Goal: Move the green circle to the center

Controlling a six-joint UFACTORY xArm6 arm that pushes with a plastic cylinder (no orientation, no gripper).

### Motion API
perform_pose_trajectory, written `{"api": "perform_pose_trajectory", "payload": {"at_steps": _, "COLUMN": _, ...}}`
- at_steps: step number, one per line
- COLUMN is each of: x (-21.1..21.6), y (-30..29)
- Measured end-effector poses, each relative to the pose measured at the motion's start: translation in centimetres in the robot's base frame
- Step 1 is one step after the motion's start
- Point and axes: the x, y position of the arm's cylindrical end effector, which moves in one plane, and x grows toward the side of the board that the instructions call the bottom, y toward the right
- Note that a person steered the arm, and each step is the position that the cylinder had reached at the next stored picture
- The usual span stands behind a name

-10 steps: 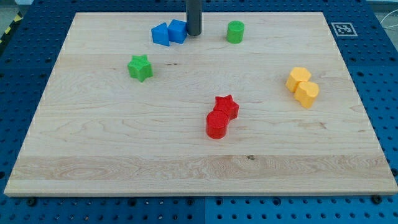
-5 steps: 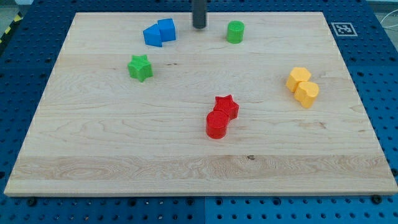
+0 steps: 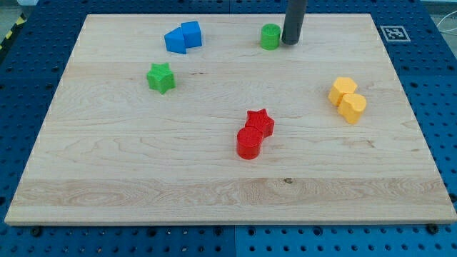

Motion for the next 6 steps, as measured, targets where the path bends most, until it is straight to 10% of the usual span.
{"api": "perform_pose_trajectory", "payload": {"at_steps": 6, "x": 4.3, "y": -5.7}}
